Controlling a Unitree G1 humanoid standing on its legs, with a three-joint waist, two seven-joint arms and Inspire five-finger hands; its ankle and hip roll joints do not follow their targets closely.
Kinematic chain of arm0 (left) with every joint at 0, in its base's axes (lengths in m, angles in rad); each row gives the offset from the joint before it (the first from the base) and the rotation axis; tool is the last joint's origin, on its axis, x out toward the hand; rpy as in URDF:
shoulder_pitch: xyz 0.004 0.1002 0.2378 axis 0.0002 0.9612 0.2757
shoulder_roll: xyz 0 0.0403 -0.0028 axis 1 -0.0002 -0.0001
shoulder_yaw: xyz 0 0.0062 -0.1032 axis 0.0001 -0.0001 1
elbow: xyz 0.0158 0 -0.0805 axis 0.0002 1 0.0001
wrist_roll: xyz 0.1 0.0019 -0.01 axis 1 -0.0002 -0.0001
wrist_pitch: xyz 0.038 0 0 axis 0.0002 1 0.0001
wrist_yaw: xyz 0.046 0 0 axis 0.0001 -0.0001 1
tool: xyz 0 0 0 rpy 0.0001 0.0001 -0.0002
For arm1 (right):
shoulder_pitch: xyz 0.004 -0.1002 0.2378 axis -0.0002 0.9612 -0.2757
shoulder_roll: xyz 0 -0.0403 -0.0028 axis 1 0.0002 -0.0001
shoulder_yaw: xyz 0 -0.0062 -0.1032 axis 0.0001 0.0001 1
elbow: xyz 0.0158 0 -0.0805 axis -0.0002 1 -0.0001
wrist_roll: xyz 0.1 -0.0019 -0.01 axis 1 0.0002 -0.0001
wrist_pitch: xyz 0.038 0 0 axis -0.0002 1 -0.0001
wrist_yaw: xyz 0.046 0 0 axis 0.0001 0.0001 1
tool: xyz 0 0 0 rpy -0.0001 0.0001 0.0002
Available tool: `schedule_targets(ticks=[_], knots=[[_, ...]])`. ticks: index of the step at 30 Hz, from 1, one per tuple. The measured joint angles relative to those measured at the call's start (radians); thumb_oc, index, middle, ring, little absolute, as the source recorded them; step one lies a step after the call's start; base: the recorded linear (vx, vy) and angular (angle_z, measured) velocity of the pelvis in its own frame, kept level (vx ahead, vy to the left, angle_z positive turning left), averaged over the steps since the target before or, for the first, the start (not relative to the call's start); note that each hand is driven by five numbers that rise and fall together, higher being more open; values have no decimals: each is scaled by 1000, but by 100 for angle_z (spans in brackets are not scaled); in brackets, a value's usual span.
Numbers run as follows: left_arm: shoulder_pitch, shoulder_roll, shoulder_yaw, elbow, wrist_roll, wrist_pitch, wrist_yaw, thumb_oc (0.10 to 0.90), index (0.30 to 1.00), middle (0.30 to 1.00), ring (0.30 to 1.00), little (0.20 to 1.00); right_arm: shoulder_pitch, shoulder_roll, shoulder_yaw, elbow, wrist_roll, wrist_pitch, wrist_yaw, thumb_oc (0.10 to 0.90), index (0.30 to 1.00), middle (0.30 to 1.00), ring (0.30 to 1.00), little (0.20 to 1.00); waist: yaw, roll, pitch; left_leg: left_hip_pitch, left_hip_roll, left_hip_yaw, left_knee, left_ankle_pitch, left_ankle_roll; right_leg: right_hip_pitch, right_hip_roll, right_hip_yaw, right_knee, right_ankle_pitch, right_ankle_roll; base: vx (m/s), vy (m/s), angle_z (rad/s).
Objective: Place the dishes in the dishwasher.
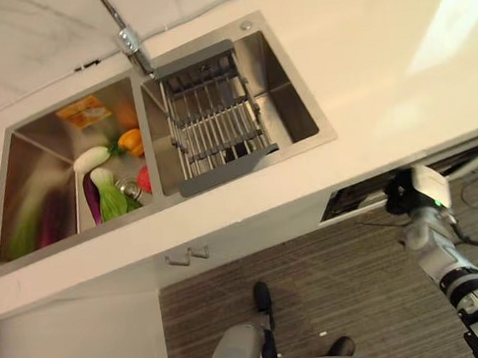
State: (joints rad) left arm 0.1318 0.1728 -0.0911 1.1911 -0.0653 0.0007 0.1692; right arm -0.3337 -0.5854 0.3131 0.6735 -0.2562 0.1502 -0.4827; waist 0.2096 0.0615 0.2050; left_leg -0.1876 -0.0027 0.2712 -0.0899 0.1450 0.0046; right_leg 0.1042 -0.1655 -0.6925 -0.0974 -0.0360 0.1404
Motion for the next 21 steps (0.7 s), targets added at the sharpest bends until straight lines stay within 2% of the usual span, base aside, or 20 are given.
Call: schedule_targets(ticks=[1, 2, 3, 4, 8, 11, 12, 13, 15, 16, 18, 19, 20, 21], knots=[[-7, 2, 0, -3, 0, 0, -2, 800, 900, 900, 900, 900, 1, -16, 23, -3, -17, -2, 10, 400, 300, 300, 300, 300, -1, -12, 7, -7, -2, -4, 0, 0, 0, -4, 0, -10, 0, 0, 0, 52, 15, 13], [-18, 2, 0, -1, 0, 1, -3, 800, 900, 900, 900, 900, 3, -26, 25, -5, -19, -2, 22, 444, 366, 366, 366, 366, -2, -16, 10, -9, -3, -8, 0, 1, 1, -5, 0, -16, 0, 0, 1, 58, 12, 11], [-26, 2, 1, -2, 0, 0, -3, 800, 900, 900, 900, 900, 5, -32, 28, -5, -24, -4, 29, 571, 556, 556, 556, 556, -2, -20, 13, -11, -3, -10, 0, 1, 2, -5, 0, -15, 0, 0, 1, 78, 22, 7], [-32, 2, 1, -4, 0, 0, -3, 800, 900, 900, 900, 900, 4, -33, 26, -5, -25, -4, 36, 800, 900, 900, 900, 900, -2, -23, 15, -11, -5, -10, 0, 1, 2, -5, -1, -15, 0, -2, 2, 104, 39, 2], [-69, 3, 51, -44, -3, -14, -3, 800, 900, 900, 900, 900, 33, -14, 48, -73, -57, -14, 58, 800, 900, 900, 900, 900, -3, -43, 28, -23, -3, -9, 0, 2, 2, -18, 0, -14, 1, -9, 10, 89, 62, -2], [-80, -1, 64, -68, -11, -15, -6, 800, 900, 900, 900, 900, 61, 12, 116, -97, -77, -46, 82, 800, 900, 900, 900, 900, -11, -54, 34, -19, -4, -7, 1, -4, -1, -18, -3, -11, 11, -9, 9, 106, 79, 2], [-85, -5, 82, -70, -32, -14, -11, 800, 900, 900, 900, 900, 74, 13, 129, -99, -115, -64, 87, 800, 900, 900, 900, 900, -7, -52, 35, -11, 0, -11, 1, -4, 0, -16, -4, -12, 31, -11, 6, 138, 117, 5], [-84, -2, 82, -68, -51, -15, -23, 800, 900, 900, 900, 900, 97, 27, 147, -96, -121, -68, 117, 800, 900, 900, 900, 900, -11, -61, 36, 4, 5, -10, 1, -5, 0, -13, -7, -9, 61, -12, 5, 140, 124, 16], [-103, 1, 81, -44, -57, -5, -37, 800, 900, 900, 900, 900, 155, 41, 150, -15, -172, -134, 164, 800, 900, 900, 900, 900, -26, -57, 34, 43, 10, -12, 1, -22, 10, 7, -25, -7, 156, -26, 1, 116, 114, 38], [-102, 8, 76, -39, -58, -9, -46, 800, 900, 900, 900, 900, 175, 61, 185, 34, -178, -131, 204, 800, 900, 900, 900, 900, -36, -66, 33, 67, 12, -11, 1, -25, 14, 8, -39, 5, 213, -31, 0, 133, 113, 39], [-113, 23, 62, -20, -57, -5, -62, 800, 900, 900, 900, 900, 252, 164, 179, 189, -214, -161, 241, 800, 900, 900, 900, 900, -48, -69, 29, 133, 17, -30, 1, -67, 28, -10, -90, 87, 423, -44, 12, 99, 71, 43], [-113, 27, 41, -19, -57, 0, -65, 800, 900, 900, 900, 900, 292, 216, 172, 242, -210, -153, 252, 800, 900, 900, 900, 900, -60, -72, 18, 151, 17, -60, 0, -93, 48, -39, -109, 157, 519, -73, 33, 52, 16, 60], [-126, 39, 22, -19, -58, 0, -66, 800, 900, 900, 900, 900, 340, 273, 154, 317, -208, -162, 256, 800, 900, 900, 900, 900, -64, -77, 12, 160, 11, -84, 0, -104, 61, -108, -103, 263, 611, -119, 41, 23, -40, 57], [-141, 45, 17, -13, -58, 1, -66, 800, 900, 900, 900, 900, 349, 327, 66, 377, -170, -176, 245, 800, 900, 900, 900, 900, -88, -74, 13, 166, 16, -101, 0, -105, 62, -174, -55, 359, 649, -159, 11, 62, -72, 41]])
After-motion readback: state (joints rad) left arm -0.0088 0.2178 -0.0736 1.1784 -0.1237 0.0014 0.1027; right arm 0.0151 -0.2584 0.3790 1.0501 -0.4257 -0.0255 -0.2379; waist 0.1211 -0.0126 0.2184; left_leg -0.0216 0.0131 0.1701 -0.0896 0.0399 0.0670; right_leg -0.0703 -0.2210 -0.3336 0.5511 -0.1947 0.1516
